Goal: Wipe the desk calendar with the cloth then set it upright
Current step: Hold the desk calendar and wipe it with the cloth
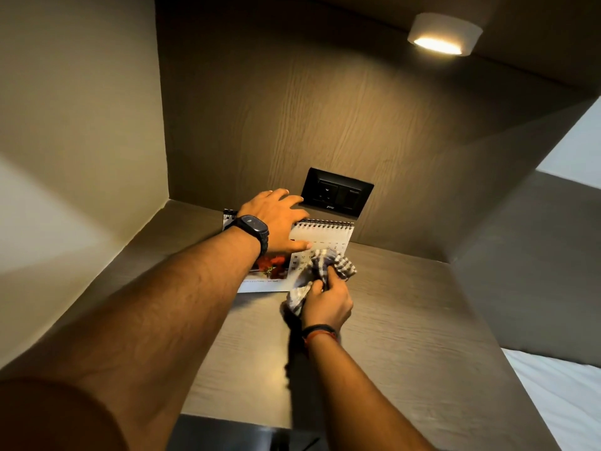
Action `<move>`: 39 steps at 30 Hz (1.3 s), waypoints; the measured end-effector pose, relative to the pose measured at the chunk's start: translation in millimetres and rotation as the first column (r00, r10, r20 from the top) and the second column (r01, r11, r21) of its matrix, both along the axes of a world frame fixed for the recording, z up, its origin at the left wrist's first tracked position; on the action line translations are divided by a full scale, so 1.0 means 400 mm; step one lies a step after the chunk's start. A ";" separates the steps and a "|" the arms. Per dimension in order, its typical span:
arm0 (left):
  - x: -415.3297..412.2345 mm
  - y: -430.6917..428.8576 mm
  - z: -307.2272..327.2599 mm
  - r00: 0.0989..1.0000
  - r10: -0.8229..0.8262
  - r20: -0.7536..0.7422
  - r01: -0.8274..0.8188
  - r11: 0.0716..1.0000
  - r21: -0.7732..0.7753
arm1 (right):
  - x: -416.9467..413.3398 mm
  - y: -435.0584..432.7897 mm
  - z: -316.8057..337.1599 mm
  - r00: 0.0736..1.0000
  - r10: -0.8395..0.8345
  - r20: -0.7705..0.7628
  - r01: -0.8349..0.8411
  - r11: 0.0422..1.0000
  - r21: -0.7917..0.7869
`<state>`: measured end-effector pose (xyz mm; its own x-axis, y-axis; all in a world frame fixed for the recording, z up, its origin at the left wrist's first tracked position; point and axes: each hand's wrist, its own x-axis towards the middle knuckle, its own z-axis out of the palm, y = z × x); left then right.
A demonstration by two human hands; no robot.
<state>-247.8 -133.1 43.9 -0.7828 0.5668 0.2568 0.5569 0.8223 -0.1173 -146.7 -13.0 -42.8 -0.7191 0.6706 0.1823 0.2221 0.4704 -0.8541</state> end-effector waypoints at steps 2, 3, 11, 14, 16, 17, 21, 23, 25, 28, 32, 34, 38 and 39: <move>0.002 0.001 0.001 1.000 0.000 -0.003 0.000 1.000 0.003 | -0.010 -0.007 0.019 0.999 -0.024 -0.041 0.022 0.999 -0.039; 0.002 0.001 0.001 1.000 -0.003 -0.003 0.003 1.000 0.004 | -0.010 -0.012 0.020 0.999 0.009 -0.047 -0.011 1.000 -0.029; 0.005 0.001 0.005 1.000 -0.015 -0.015 0.015 1.000 0.000 | 0.011 0.005 -0.008 0.990 0.126 0.062 -0.131 0.986 0.098; 0.007 0.001 0.009 1.000 0.001 0.000 -0.001 1.000 -0.016 | -0.005 -0.021 0.020 1.000 -0.026 -0.016 0.025 0.995 -0.095; 0.009 0.002 0.009 1.000 0.003 -0.002 -0.003 1.000 -0.020 | -0.007 -0.037 0.022 0.999 -0.015 -0.036 0.012 0.995 -0.095; 0.009 0.002 0.009 1.000 0.001 -0.006 -0.001 1.000 -0.022 | -0.003 -0.038 0.017 0.999 0.023 -0.033 -0.025 0.998 -0.056; 0.008 0.005 0.010 1.000 -0.002 -0.019 0.002 0.999 -0.033 | 0.023 -0.001 -0.010 0.968 0.248 0.040 -0.252 0.950 0.185; 0.008 0.005 0.011 1.000 -0.001 -0.026 0.000 0.999 -0.037 | 0.026 0.021 -0.012 0.947 0.310 0.082 -0.321 0.907 0.273; 0.009 0.005 0.011 1.000 0.002 -0.027 -0.003 0.999 -0.042 | 0.026 0.032 -0.009 0.952 0.289 0.101 -0.306 0.902 0.305; 0.009 0.006 0.009 1.000 0.001 -0.025 -0.003 0.998 -0.055 | 0.035 0.030 -0.012 0.946 0.312 0.091 -0.324 0.891 0.319; 0.006 0.004 0.003 0.999 -0.007 -0.048 0.004 0.998 -0.063 | 0.039 0.024 -0.020 0.894 0.419 0.160 -0.446 0.796 0.410; 0.005 0.005 -0.001 0.998 -0.015 -0.063 0.012 0.999 -0.051 | 0.039 0.038 -0.012 0.935 0.337 0.108 -0.353 0.866 0.355; 0.004 0.005 0.007 0.998 -0.009 -0.056 0.005 0.997 -0.073 | 0.058 0.102 0.002 0.978 0.209 0.025 -0.205 0.922 0.328; 0.007 0.006 0.010 0.997 0.007 -0.075 -0.014 0.996 -0.086 | 0.065 0.127 0.011 0.985 0.173 0.018 -0.169 0.926 0.338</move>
<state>-244.9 -130.8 47.7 -0.7692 0.5813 0.2652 0.5355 0.8130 -0.2289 -120.8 37.7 -38.5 -0.8140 0.4349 0.3850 0.1036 0.7608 -0.6406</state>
